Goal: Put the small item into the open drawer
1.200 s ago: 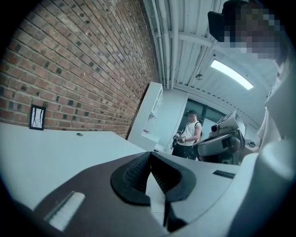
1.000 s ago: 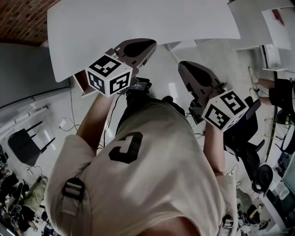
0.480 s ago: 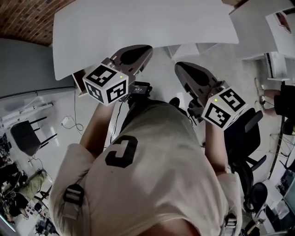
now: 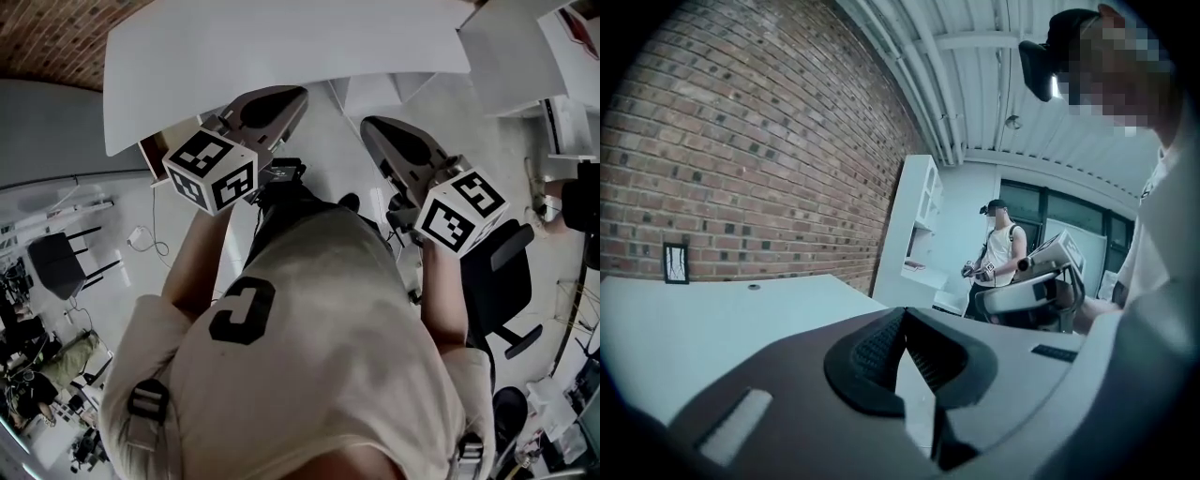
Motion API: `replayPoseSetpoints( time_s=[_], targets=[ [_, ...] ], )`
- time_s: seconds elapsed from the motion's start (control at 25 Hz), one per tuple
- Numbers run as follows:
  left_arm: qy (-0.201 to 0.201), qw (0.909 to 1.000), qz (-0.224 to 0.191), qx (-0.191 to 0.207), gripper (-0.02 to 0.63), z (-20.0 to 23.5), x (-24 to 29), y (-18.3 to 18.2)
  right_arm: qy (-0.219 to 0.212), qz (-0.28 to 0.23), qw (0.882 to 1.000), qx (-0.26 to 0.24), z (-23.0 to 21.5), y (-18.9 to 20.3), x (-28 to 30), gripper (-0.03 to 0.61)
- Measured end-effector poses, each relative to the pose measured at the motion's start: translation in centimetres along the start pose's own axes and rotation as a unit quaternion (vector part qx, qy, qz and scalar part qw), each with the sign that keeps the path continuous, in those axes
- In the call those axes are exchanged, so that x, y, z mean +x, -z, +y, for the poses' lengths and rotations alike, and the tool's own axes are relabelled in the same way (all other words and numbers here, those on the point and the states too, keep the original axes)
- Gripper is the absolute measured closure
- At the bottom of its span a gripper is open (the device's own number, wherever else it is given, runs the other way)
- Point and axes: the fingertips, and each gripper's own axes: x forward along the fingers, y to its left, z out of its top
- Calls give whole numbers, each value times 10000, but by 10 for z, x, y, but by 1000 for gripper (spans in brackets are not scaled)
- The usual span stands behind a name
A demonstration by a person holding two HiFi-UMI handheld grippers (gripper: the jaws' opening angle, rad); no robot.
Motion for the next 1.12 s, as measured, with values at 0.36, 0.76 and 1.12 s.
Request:
replayPoseSetpoints(
  time_s=[0.36,0.76,1.12],
  targets=[
    [-4,9998,150,98,609,-29,25,1,67,-76,9999,-40,-18,-1,-33,572],
    [19,9997,236,-113,609,-21,27,11,149,-42,9999,-19,-25,2,-30,572],
    [946,9954,137,-23,609,-65,67,-7,507,-303,9979,-277,-37,-32,-48,572]
  ],
)
